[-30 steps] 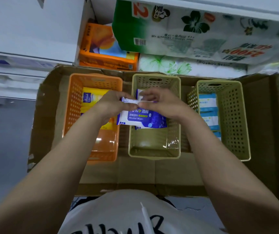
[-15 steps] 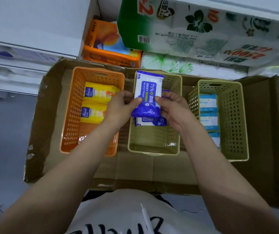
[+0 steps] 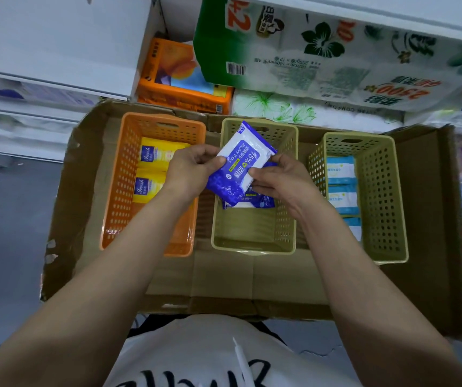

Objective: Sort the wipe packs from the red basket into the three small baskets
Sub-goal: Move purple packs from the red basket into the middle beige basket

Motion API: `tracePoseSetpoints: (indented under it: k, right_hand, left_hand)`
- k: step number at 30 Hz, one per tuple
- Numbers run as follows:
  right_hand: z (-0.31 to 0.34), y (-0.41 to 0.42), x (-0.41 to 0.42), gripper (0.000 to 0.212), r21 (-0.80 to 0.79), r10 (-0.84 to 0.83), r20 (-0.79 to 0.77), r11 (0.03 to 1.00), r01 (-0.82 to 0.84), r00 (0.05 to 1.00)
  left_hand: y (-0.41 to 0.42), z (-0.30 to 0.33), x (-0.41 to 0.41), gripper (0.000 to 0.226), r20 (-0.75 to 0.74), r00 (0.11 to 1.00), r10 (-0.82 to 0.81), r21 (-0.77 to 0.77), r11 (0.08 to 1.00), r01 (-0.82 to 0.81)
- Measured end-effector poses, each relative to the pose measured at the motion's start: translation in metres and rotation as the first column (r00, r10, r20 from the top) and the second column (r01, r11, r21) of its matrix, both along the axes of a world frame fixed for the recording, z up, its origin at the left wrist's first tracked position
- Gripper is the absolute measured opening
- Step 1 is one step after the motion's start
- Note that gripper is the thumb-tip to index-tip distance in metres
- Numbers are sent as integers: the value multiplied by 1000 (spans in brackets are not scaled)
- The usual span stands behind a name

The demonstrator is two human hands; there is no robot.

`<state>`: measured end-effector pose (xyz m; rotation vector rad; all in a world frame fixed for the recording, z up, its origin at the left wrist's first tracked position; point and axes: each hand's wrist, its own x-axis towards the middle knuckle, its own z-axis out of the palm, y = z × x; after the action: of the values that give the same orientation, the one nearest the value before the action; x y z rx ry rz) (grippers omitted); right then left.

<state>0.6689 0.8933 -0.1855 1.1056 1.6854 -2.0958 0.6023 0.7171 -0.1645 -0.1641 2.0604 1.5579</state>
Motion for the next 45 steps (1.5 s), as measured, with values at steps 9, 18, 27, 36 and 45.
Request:
tracePoseSetpoints:
  k: [9,18,27,36,45]
  right_hand:
    - [2,4,4,37,127,211,-25,970,-206,977]
    - [1,-6,2,60,99,-90,-20,991,91,996]
    - [-12,6,15,30,266,-106,14,959,98,994]
    - [-35,5,20,37,472,603,524,382,-795,601]
    - [-78,-10,33,45,471,589,637,211,-856,496]
  left_hand:
    - [-6,-6,-1,15,100,957,-271,-63,959,278]
    - [6,-5,15,20,100,990,-94,20,995,93]
    - [-4,-27,29,29,-67,998,-1,-195,981,-12]
    - [11,-49,41,47,32,991,-129,-145,981,132]
    - [5,-64,38,47,-93,977,-191,-349,925,147]
